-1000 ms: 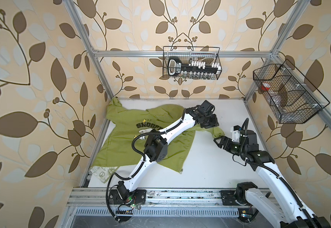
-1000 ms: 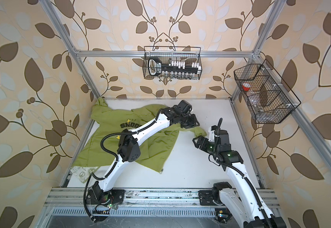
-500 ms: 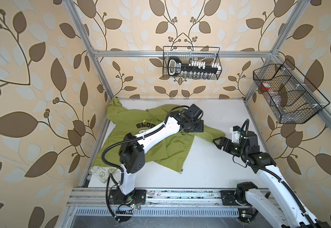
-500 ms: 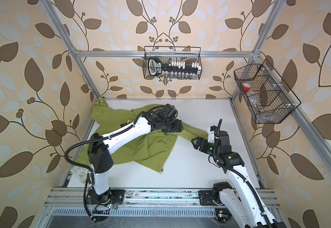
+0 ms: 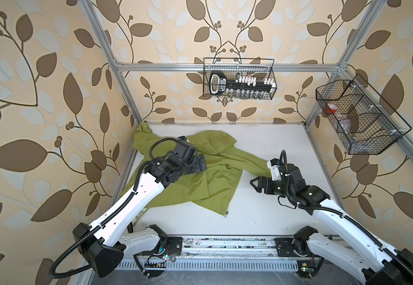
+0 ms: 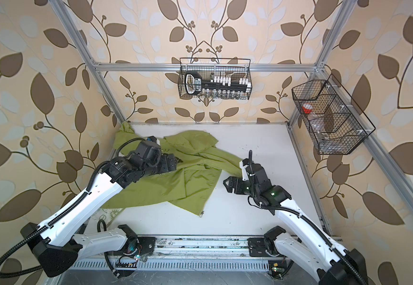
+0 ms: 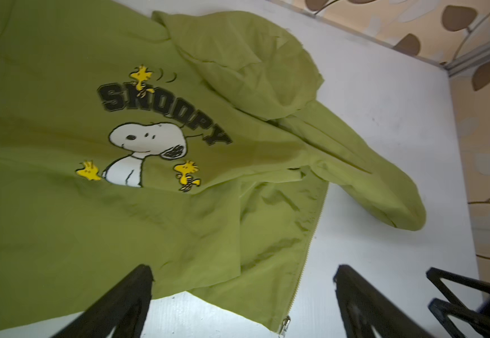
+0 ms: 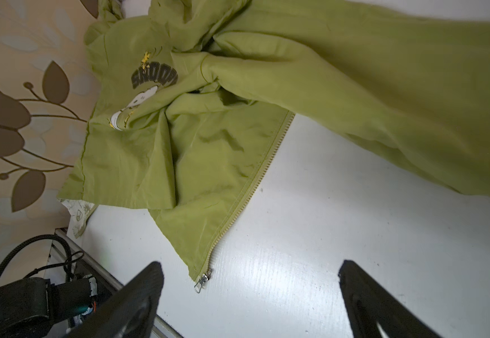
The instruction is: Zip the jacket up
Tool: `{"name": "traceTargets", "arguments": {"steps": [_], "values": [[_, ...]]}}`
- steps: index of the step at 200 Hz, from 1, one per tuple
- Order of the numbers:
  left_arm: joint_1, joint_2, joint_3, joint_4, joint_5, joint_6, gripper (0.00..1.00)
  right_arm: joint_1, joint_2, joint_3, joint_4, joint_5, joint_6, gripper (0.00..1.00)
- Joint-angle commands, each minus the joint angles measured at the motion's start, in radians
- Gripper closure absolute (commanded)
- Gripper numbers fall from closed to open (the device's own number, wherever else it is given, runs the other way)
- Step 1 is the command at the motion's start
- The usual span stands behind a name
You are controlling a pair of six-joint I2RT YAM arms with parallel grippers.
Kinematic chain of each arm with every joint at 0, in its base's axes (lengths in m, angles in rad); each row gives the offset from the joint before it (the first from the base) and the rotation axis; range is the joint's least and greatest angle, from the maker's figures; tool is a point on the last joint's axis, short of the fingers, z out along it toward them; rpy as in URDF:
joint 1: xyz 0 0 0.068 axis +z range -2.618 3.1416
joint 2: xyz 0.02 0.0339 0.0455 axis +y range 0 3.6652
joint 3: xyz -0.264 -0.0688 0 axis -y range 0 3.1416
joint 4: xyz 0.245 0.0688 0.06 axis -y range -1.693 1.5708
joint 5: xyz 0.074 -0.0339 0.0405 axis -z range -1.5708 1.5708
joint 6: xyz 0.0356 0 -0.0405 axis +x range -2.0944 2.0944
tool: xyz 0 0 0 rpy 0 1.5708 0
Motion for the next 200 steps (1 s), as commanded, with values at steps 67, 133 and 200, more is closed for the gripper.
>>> {"name": "traceTargets", "arguments": {"steps": [67, 133, 200], "values": [[0.008, 0.529, 0.164, 0.006, -0.074, 0.185, 0.01, 0.103, 0.027, 0.032, 0.036, 0.097, 0.047, 0.06], [-0.002, 0.803, 0.339, -0.001, -0.107, 0.327, 0.02, 0.046, -0.007, -0.007, 0.030, 0.063, 0.039, 0.07], [-0.076, 0.986, 0.649, -0.089, -0.052, 0.320, 0.85, -0.073, -0.037, -0.008, -0.003, 0.005, 0.002, 0.08]]}}
